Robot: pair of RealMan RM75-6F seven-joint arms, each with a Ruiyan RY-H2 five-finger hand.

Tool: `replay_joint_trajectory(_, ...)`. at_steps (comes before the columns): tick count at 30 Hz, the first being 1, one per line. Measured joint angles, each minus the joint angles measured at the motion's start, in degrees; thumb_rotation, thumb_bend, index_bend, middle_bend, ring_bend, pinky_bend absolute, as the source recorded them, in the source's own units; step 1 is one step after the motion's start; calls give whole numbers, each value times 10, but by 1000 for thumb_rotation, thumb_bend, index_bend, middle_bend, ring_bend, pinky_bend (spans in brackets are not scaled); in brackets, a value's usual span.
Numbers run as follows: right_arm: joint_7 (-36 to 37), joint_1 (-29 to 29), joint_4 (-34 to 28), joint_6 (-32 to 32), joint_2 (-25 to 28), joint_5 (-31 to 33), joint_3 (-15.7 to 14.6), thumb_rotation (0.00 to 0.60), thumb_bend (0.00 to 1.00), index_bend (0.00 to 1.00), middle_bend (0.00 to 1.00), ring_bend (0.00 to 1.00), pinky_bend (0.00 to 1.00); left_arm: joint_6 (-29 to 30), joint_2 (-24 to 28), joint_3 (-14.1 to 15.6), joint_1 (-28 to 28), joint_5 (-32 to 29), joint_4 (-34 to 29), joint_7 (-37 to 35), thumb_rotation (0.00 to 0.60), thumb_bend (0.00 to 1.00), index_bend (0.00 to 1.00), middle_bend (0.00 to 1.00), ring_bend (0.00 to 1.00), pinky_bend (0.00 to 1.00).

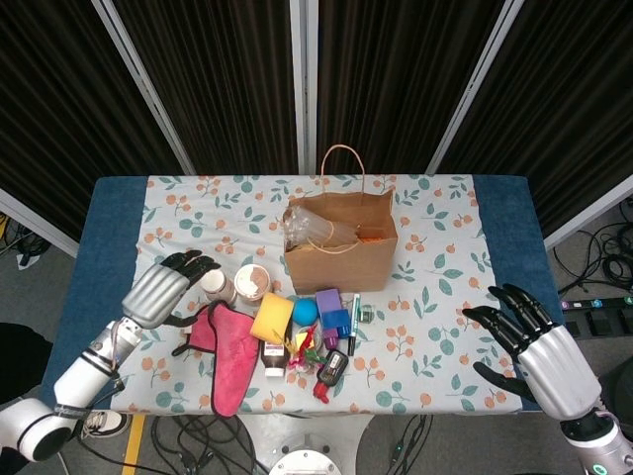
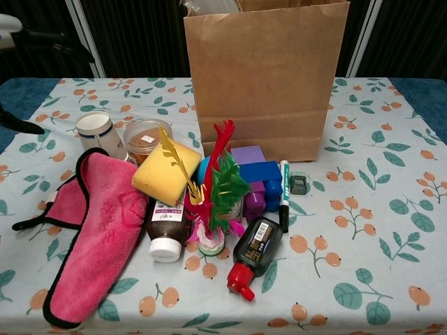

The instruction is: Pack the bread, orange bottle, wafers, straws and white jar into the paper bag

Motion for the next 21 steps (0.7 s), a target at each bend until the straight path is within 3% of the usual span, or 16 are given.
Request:
replay_joint_trajectory(8, 24, 2, 6, -4, 8, 18, 1, 600, 0, 203, 317, 130, 147, -88, -31, -4, -61, -38, 57, -2, 600, 137, 265, 295, 149, 232)
replay_joint_trajectory(21, 36, 9, 8, -17, 12, 44, 9, 600, 0, 203, 319, 130, 146, -108, -74, 2, -84, -63, 141, 2, 600, 159, 296, 321, 198, 307)
